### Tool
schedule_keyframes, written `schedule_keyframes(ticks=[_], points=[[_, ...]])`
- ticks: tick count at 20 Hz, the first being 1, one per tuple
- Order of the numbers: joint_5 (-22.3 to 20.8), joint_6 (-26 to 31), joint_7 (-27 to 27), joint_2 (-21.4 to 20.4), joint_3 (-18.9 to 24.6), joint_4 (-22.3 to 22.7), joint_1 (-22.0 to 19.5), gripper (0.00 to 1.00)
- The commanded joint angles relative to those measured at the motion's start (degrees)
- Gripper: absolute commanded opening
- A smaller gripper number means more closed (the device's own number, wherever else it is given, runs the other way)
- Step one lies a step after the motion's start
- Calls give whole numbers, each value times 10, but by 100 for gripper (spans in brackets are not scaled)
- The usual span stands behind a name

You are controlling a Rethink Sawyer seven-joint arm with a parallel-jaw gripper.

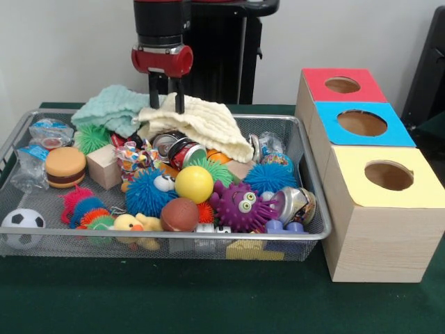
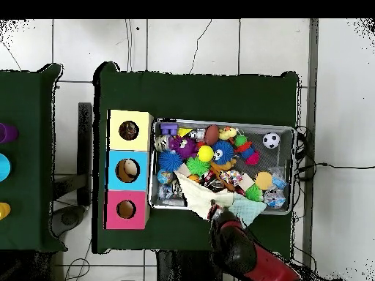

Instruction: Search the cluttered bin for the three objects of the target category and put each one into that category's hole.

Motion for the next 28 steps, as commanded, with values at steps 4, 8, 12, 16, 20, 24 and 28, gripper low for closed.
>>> schedule_keyframes(ticks=[4, 8, 12, 16, 20, 24, 28], points=[[-36, -6, 90, 31, 56, -80, -19, 100], [-25, 15, 95, 6, 58, -71, -13, 100], [-10, 26, 104, -11, 58, -63, -2, 100], [6, 48, 108, -36, 57, -56, 10, 100], [19, 72, 110, -58, 54, -55, 20, 100], [32, 101, 110, -79, 52, -57, 29, 100], [42, 122, 105, -87, 50, -65, 36, 100]])
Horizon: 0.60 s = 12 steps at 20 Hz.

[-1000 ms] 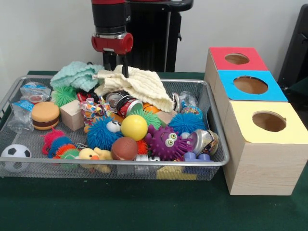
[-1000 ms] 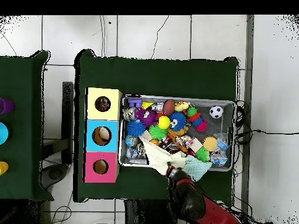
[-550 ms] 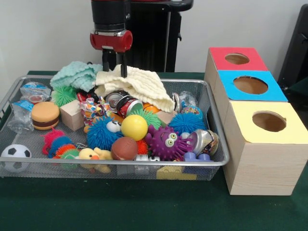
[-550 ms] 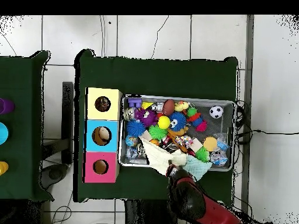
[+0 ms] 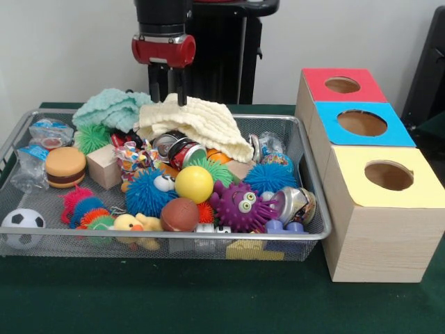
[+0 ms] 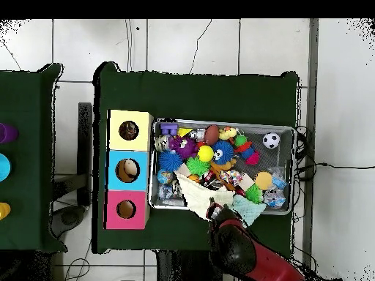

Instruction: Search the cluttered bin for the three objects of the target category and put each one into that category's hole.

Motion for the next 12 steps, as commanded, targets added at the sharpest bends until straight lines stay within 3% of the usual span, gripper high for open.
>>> schedule_keyframes(ticks=[1, 12], points=[[47, 85, 104, -29, 48, -67, 11, 100], [63, 150, 82, -38, 48, -105, 17, 100]])
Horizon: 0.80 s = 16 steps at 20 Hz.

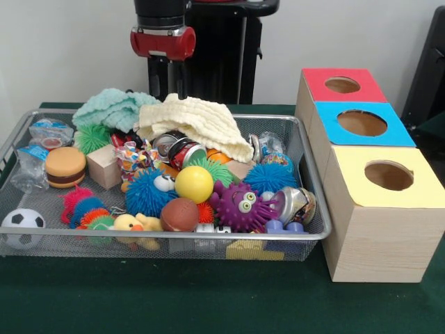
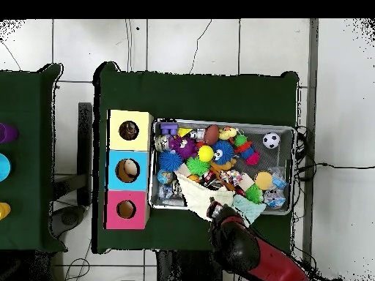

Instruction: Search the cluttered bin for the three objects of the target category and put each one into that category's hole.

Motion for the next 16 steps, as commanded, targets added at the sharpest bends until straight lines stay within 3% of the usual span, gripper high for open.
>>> schedule_keyframes(ticks=[1, 16], points=[[42, 88, 81, -8, 47, -98, 10, 100], [66, 164, 79, -4, 14, -165, 57, 100]])
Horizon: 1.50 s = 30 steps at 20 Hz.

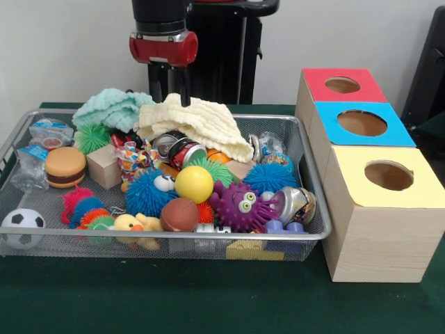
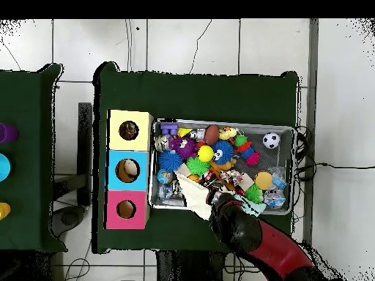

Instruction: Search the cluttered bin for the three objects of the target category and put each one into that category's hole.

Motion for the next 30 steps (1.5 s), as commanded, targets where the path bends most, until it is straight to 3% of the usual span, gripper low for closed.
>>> schedule_keyframes(ticks=[1, 10, 20, 30], points=[[40, 90, 79, -2, 12, -108, 25, 100], [46, 142, 74, 7, 0, -159, 41, 100], [37, 195, 50, 27, 7, -213, 24, 100], [16, 134, 39, 84, 33, -226, -3, 100]])
